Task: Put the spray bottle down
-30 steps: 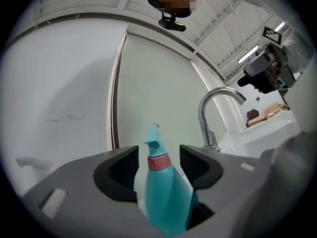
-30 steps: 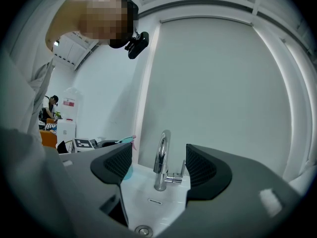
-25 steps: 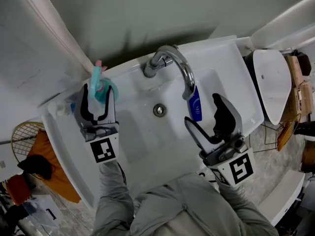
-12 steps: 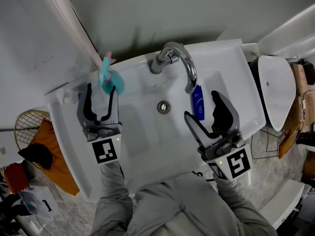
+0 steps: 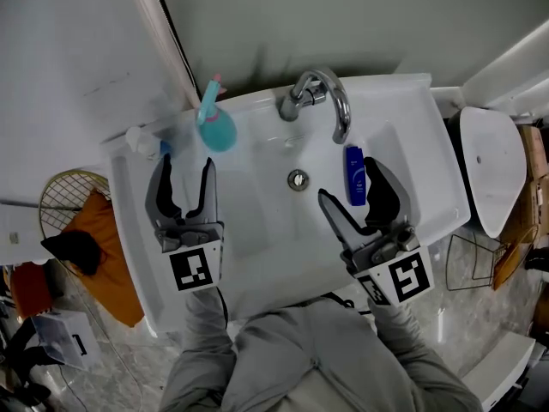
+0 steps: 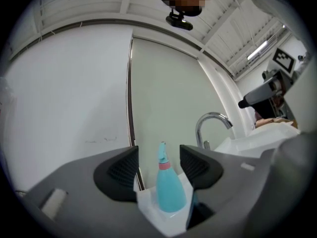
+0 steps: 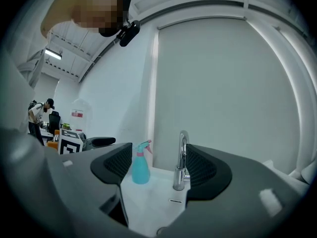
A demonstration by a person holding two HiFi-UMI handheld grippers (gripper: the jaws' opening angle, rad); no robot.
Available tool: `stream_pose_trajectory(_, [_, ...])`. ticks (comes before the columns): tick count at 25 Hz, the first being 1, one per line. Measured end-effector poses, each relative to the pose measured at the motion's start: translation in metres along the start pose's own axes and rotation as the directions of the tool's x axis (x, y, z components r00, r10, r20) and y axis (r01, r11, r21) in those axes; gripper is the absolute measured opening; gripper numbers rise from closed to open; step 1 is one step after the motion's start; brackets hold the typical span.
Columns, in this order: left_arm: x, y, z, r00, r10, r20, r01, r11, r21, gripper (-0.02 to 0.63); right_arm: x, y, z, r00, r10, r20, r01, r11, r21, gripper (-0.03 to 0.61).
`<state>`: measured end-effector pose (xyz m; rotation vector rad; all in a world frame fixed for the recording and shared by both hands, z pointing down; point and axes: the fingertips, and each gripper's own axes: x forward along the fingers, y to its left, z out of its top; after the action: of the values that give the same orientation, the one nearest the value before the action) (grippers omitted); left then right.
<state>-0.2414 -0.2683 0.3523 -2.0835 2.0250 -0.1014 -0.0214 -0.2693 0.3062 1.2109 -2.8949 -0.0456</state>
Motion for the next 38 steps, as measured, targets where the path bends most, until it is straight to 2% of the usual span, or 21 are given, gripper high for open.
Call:
stream_pose_trajectory(5, [-0.028,0.004,0.013,1.0,0.012,-0.016,-0.012,1.0,0.007,0.279,-0.01,0.016,0.006,1.0,0.011,0.018,-0.011,1.0,0.008,0.333])
stream_pose_trajectory(10, [-0.057,0.008,0.034,1.0,0.023,0.009,-0.023,1.0,-0.001,0.279,-0.023,0.032,0.011,0.999,0.013,0.038,-0.014,1.0,0.015,0.333])
stream_pose_trajectory(18, [-0.1,-0.003,0.047,1.0,0.004,-0.007,-0.004,1.0,-0.009,0.279,-0.042,0.064,0.017,0.998,0.038,0.053,-0.039,0.999,0.01,0.333])
stream_pose_trajectory(27, [-0.155,0.004,0.062,0.998,0.062,-0.012,-0.062,0.998,-0.025,0.279,-0.06,0.095,0.022,0.994,0.088,0.061,-0.088,0.996,-0.003,0.333])
stream_pose_trajectory(38, [-0.201,-0.003,0.073,0.996,0.084,-0.032,-0.084,0.996,-0.021,0.279,-0.073,0.121,0.019,0.991,0.12,0.057,-0.119,0.993,-0.016,0.333])
